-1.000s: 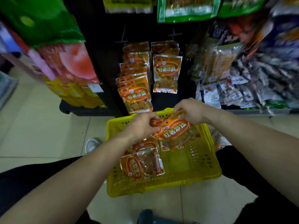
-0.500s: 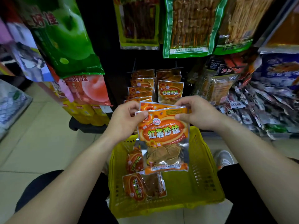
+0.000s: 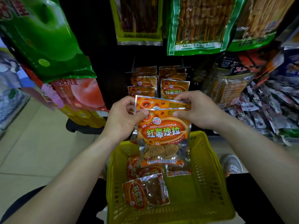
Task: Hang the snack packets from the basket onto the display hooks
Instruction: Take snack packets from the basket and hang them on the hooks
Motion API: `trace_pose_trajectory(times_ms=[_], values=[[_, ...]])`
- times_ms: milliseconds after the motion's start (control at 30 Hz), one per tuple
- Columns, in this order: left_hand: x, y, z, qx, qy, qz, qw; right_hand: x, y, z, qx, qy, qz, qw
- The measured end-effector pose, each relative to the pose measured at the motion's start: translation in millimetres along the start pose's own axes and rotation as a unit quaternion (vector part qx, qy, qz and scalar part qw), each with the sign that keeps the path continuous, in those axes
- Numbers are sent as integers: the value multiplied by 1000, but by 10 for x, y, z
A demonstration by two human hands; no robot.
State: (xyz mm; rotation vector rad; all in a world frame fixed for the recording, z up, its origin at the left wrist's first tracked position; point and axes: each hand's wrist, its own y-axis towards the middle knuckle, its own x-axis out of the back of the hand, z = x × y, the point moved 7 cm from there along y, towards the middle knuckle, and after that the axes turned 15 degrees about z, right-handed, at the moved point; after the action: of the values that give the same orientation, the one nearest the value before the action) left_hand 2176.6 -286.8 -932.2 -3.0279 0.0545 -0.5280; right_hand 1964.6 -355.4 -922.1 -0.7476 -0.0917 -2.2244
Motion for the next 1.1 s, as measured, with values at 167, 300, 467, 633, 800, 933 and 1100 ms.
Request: trace_pose_trajectory(times_ms=[167,300,467,633,800,933,1100], values=[[14,41,30,-5,18,-2,1000,-5,82,-18,4,-24,0,1000],[8,35,63,15,29,-13,999,-45,64,20,16,-38,17,999],[-55,-3,31,14,53,-7,998,-104,18,28,10,-80,29,996],[-107,-18,0,30,84,7,996,-144,-2,55,19,-103,37,994],[-174,9,-26,11,94,56,994,-105,20,-20,8,-112,28,993],[-166,15,-61,6,106,51,993,-79,40,-59,0,-96,24,995],[-145,18,-58,23,86,43,995,-96,57,-47,2,-89,27,996]])
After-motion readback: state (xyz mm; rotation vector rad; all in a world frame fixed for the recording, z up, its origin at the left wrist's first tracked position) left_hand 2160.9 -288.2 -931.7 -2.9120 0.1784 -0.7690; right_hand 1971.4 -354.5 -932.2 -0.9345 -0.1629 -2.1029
